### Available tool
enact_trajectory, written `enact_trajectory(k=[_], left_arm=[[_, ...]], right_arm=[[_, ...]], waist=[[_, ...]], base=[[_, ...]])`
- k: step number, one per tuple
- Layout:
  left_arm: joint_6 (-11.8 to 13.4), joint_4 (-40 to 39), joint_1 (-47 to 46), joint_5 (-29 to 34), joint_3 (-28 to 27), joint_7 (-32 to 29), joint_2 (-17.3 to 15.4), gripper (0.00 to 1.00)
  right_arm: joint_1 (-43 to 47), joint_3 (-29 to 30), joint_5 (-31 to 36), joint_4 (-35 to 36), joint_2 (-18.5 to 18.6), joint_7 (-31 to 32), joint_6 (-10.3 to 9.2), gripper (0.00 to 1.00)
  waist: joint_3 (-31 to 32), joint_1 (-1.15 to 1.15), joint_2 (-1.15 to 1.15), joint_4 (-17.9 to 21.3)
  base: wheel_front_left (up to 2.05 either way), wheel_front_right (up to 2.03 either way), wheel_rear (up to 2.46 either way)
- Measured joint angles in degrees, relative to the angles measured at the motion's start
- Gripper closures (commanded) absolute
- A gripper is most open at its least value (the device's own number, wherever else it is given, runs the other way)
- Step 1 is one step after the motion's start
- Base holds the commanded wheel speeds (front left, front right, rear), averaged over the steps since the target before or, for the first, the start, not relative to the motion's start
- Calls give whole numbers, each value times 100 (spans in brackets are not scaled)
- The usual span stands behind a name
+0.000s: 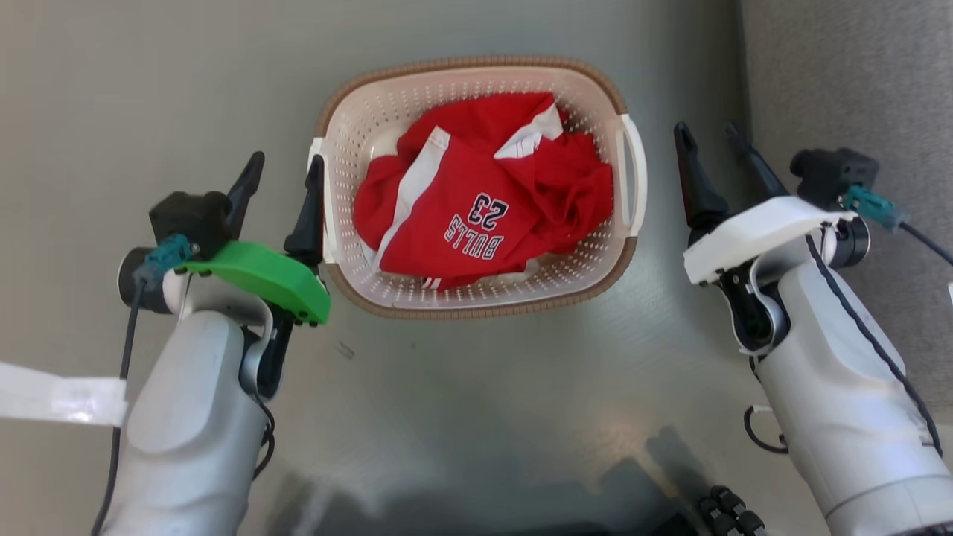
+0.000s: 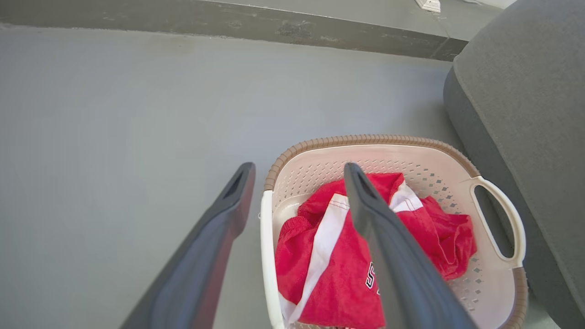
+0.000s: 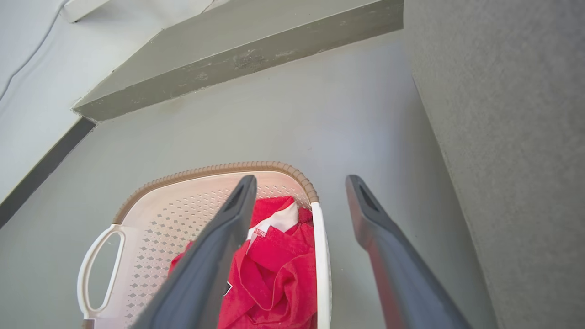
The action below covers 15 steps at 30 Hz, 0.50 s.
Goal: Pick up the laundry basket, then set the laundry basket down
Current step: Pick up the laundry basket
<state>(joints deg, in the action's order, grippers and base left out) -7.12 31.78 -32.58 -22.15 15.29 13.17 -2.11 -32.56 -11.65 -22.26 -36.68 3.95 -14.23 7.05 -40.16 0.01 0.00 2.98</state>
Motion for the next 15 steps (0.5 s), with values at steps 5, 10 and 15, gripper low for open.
enact_trajectory(k=[5,10,15], left_arm=[[0,382,-337,-160,36,-63,-1,0],[0,713,-679,-303,113,-135,2,0],[0,1065,-949,-439,112,-181,4,0]], right_arm=[[-405,-78,1,-287,-10,25,0,0],[-673,-186,1,-572,-16,60,0,0],[-906,-226,-26,-867,-19,64,0,0]], waist=[[-289,0,0,-41],[-559,0,0,-72],[-803,0,0,-87]], base=[[0,0,0],[0,0,0],[0,0,0]])
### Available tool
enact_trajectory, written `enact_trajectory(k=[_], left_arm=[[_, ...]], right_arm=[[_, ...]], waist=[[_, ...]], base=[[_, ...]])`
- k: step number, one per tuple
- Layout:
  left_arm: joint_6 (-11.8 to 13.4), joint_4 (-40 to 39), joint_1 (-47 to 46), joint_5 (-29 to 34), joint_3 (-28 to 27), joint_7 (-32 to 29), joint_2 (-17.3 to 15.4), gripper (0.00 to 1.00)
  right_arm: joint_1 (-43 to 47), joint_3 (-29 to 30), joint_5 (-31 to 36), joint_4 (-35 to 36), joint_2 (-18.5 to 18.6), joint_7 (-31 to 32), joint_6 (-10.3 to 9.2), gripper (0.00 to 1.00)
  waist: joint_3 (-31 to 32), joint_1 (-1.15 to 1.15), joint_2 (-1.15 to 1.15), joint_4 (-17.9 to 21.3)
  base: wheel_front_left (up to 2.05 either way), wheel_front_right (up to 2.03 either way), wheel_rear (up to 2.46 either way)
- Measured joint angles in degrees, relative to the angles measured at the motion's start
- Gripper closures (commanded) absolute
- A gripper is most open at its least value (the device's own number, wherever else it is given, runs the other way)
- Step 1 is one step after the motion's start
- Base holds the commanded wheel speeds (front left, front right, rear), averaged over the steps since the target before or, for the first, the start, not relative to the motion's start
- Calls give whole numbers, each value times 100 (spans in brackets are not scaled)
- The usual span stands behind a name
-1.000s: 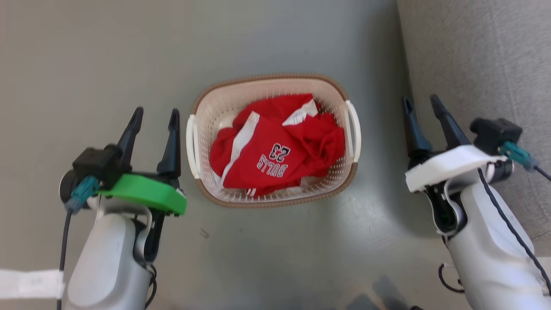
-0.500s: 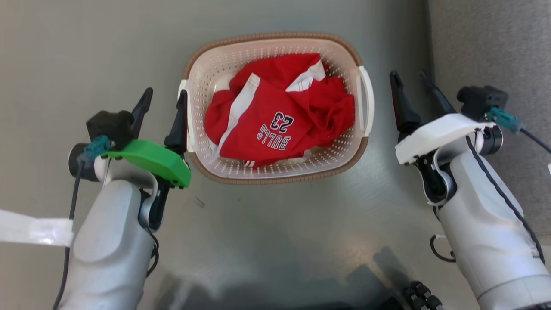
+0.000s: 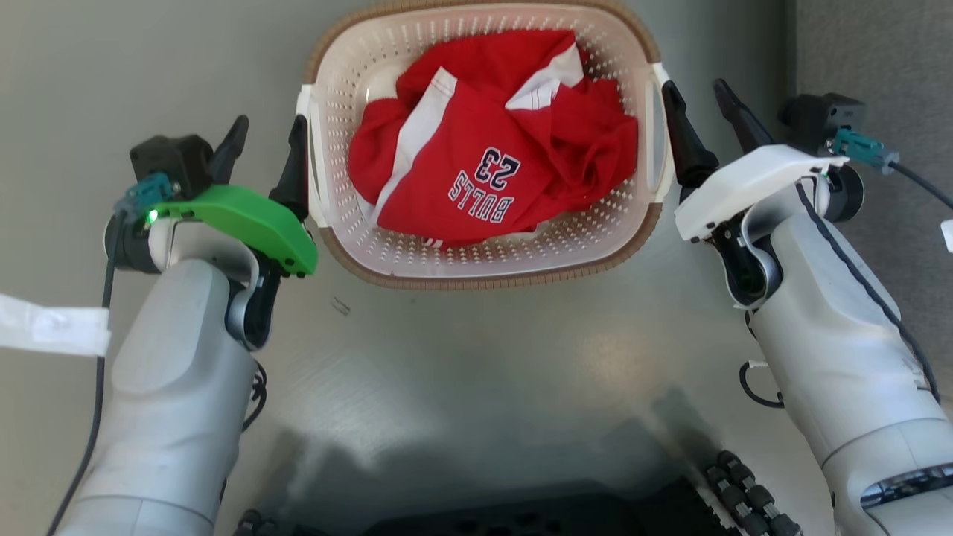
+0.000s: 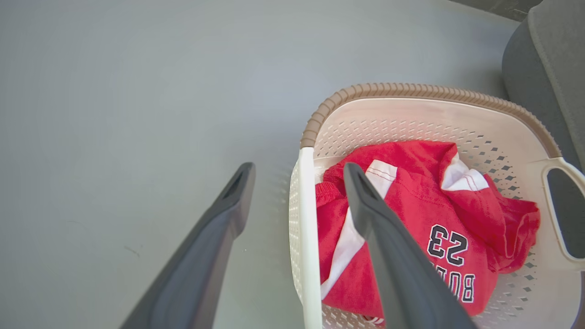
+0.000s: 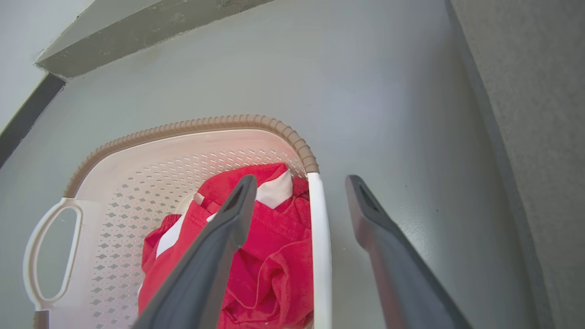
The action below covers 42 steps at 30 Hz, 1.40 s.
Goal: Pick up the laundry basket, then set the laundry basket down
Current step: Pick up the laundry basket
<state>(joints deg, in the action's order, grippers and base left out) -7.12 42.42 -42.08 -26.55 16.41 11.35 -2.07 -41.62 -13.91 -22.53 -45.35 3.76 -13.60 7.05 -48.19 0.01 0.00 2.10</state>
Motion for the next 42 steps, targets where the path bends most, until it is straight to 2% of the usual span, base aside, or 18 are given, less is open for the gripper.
enact_trajectory(k=[17,24,33,34,35,36,37,38,39,40,42], left_arm=[[0,698,-730,-162,408,-130,24,0],[0,913,-997,-538,470,-328,37,0],[-1,1239,-1115,-686,783,-477,59,0],[0,1256,-1126,-712,797,-477,59,17],[-1,1268,-1148,-719,808,-476,59,44],[-1,1273,-1182,-734,820,-476,59,63],[-1,1274,-1222,-755,834,-475,60,89],[-1,1277,-1257,-761,853,-474,65,100],[-1,1284,-1286,-768,881,-474,74,100],[-21,1287,-1310,-790,917,-470,87,100],[-19,1311,-1339,-844,951,-450,92,100]], right_arm=[[-638,-181,-311,-773,-10,3,1,0],[-921,-443,-584,-959,-7,88,1,0],[-1089,-782,-936,-1183,-7,204,1,0],[-1107,-814,-960,-1187,-7,204,1,0],[-1115,-843,-985,-1195,-8,203,1,0],[-1120,-867,-1002,-1210,-9,203,1,0],[-1126,-889,-1033,-1228,-8,203,1,11],[-1137,-910,-1048,-1252,-8,204,1,45],[-1150,-931,-1085,-1283,-8,204,1,67],[-1168,-947,-1125,-1315,-8,205,1,98],[-1204,-979,-1185,-1366,-5,204,2,100]], waist=[[-584,0,0,31],[-807,0,0,27],[-979,0,0,7],[-983,0,0,4],[-987,0,0,2],[-989,-1,0,-1],[-992,-1,0,-4],[-994,0,0,-6],[-996,-1,0,-8],[-996,-1,0,-10],[-993,-1,0,-14]], base=[[0,0,0],[0,0,0],[0,0,0],[0,0,0],[0,0,0],[0,0,0],[0,0,0],[0,0,0],[0,0,0],[0,0,0],[0,0,0]])
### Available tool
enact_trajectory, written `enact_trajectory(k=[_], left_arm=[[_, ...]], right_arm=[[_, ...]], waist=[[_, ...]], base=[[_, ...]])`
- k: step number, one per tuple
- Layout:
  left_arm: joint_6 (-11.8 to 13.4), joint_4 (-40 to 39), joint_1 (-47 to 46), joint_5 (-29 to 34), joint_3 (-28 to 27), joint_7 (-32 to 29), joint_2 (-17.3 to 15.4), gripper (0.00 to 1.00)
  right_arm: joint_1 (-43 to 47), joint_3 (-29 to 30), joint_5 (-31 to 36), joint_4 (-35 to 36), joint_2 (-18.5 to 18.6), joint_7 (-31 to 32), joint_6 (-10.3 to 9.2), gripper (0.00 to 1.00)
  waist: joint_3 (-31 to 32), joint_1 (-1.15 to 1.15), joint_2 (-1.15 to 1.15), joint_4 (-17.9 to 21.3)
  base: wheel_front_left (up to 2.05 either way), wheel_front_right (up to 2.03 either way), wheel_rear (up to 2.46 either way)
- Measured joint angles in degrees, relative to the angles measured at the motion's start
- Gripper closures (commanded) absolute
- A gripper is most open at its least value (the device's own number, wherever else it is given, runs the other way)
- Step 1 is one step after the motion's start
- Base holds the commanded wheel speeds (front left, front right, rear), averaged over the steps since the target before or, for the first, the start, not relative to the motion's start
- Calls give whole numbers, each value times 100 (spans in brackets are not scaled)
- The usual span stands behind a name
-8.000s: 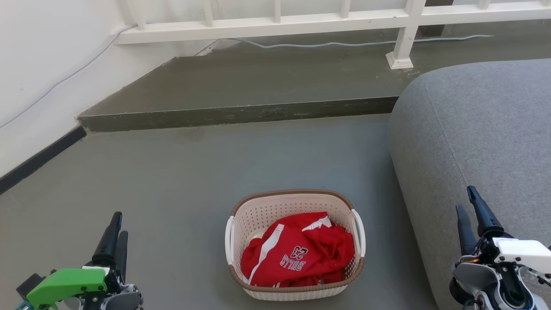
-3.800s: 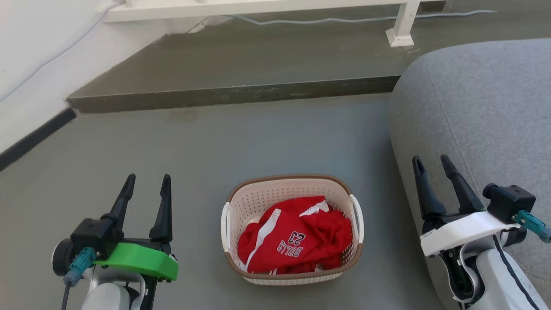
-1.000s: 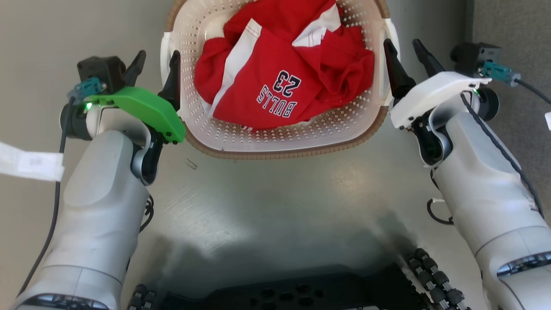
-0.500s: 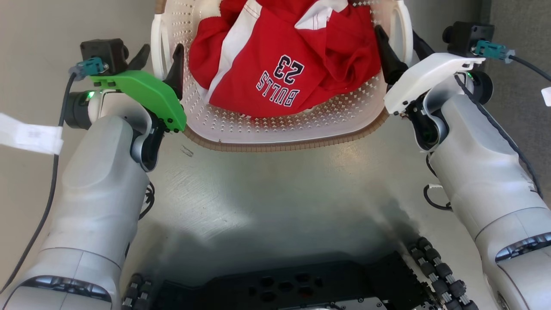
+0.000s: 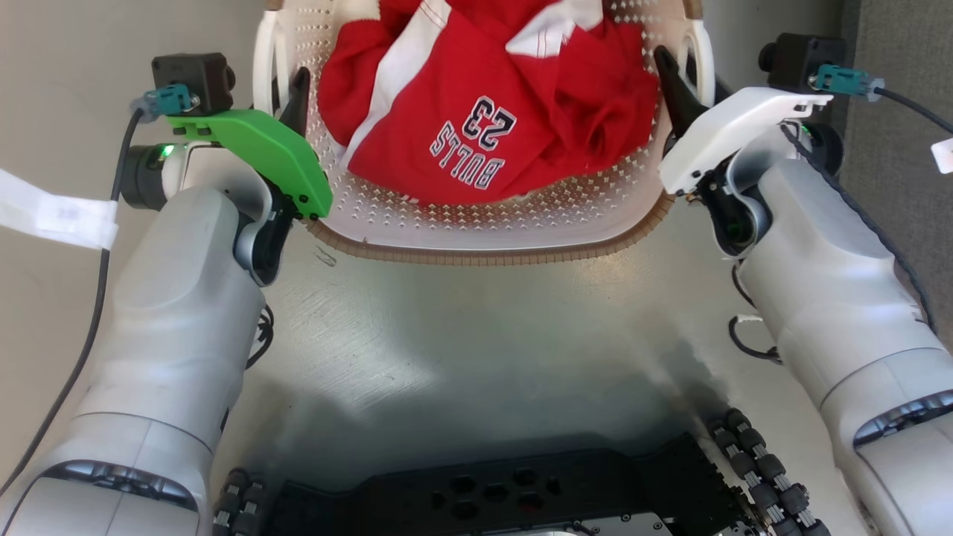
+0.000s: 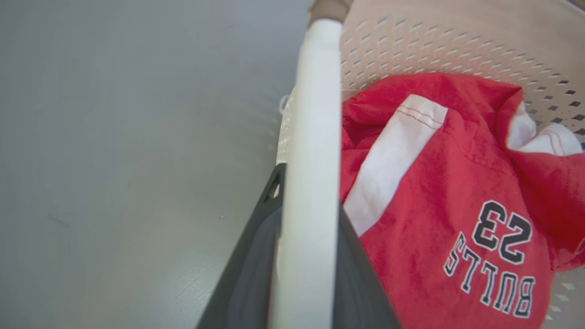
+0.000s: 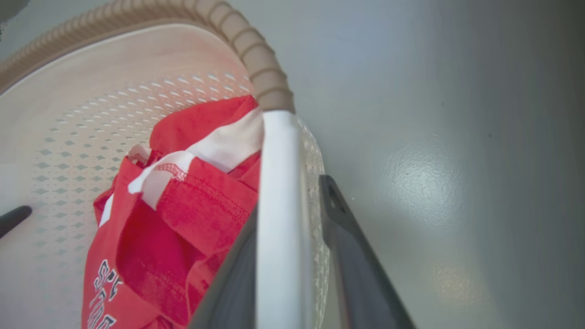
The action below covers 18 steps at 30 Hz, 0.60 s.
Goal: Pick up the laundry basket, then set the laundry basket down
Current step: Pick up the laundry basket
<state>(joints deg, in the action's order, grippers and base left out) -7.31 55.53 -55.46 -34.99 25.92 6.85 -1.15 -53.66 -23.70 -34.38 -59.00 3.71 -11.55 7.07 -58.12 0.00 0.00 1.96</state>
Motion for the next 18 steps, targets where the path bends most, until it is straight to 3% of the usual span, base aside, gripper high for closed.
enact_trajectory(k=[18], left_arm=[[0,307,42,-353,396,294,16,100]], right_arm=[[-8,-439,-266,-213,-18,-101,-1,100]], waist=[[480,0,0,-30]], base=[[0,0,0]])
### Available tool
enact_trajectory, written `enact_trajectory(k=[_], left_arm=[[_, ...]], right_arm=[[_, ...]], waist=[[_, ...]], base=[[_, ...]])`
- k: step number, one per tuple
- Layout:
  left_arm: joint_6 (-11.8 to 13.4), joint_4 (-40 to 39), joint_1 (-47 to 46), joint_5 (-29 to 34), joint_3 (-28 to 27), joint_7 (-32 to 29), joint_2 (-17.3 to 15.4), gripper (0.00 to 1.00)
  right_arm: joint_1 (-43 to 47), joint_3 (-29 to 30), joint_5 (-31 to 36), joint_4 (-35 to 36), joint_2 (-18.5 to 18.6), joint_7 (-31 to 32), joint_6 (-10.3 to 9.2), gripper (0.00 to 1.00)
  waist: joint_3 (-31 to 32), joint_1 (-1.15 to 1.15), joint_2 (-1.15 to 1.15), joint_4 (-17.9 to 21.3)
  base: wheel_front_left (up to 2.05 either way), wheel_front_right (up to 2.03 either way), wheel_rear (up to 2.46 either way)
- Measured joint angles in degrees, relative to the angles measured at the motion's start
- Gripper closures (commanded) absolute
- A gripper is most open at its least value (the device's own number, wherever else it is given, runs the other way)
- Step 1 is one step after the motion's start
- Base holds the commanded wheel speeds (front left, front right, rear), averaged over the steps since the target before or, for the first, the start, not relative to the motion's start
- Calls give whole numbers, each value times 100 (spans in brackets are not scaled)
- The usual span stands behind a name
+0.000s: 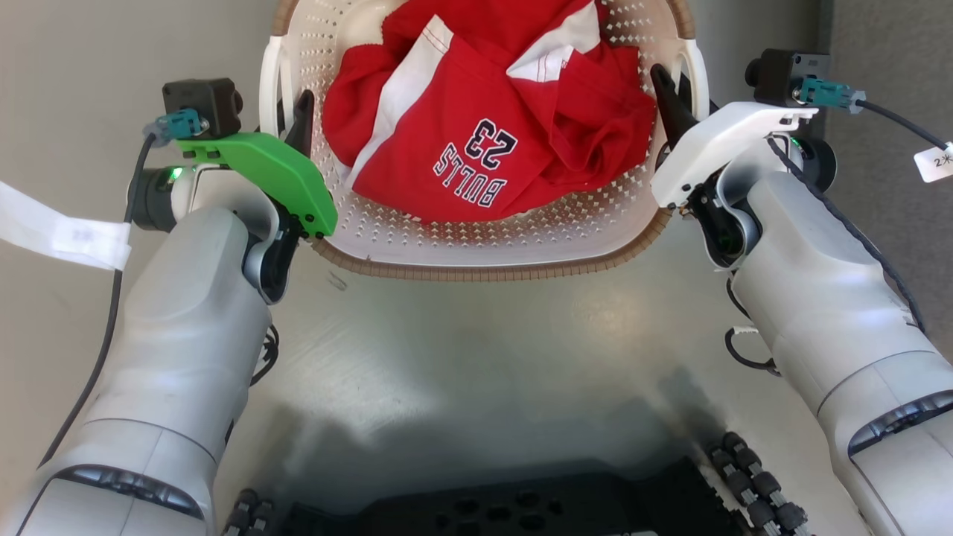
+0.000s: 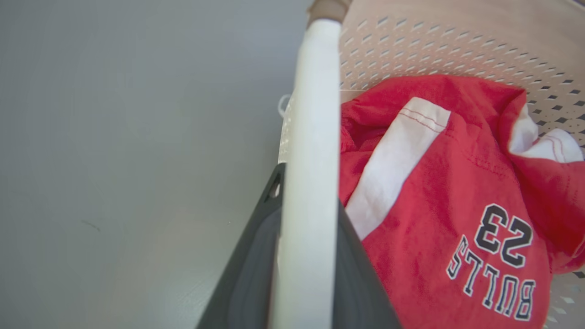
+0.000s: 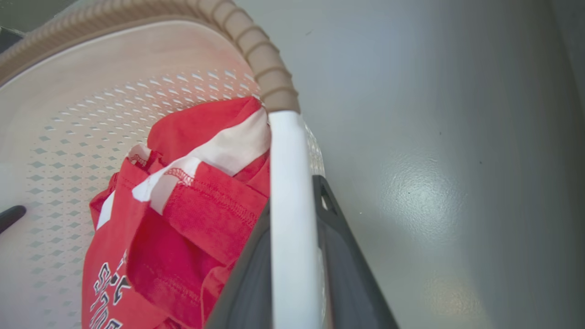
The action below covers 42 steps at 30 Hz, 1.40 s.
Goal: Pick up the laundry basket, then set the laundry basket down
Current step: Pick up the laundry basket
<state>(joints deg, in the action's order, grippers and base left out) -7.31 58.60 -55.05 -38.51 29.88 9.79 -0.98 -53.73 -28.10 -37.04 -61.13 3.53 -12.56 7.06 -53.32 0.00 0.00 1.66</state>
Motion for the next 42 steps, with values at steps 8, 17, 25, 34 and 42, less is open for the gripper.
enact_trajectory(k=[8,17,25,34,42], left_arm=[[0,102,160,-166,137,91,3,100],[-1,293,500,-421,267,24,16,100],[-24,477,844,-630,428,-226,25,100],[-24,581,1294,-818,557,-387,31,100],[-24,644,1636,-951,676,-432,34,100]], right_arm=[[73,-180,-180,-119,-5,-1,0,100],[388,-430,-412,-236,-42,81,0,100],[735,-765,-714,-247,-51,474,-1,100],[1142,-1084,-949,-252,-53,834,-9,100],[1507,-1300,-1201,-240,-58,1126,-13,100]], waist=[[448,0,0,19],[1106,0,0,43],[1826,0,0,67],[2562,0,0,87],[3140,0,0,103]], base=[[0,0,0],[0,0,0],[0,0,0],[0,0,0],[0,0,0]])
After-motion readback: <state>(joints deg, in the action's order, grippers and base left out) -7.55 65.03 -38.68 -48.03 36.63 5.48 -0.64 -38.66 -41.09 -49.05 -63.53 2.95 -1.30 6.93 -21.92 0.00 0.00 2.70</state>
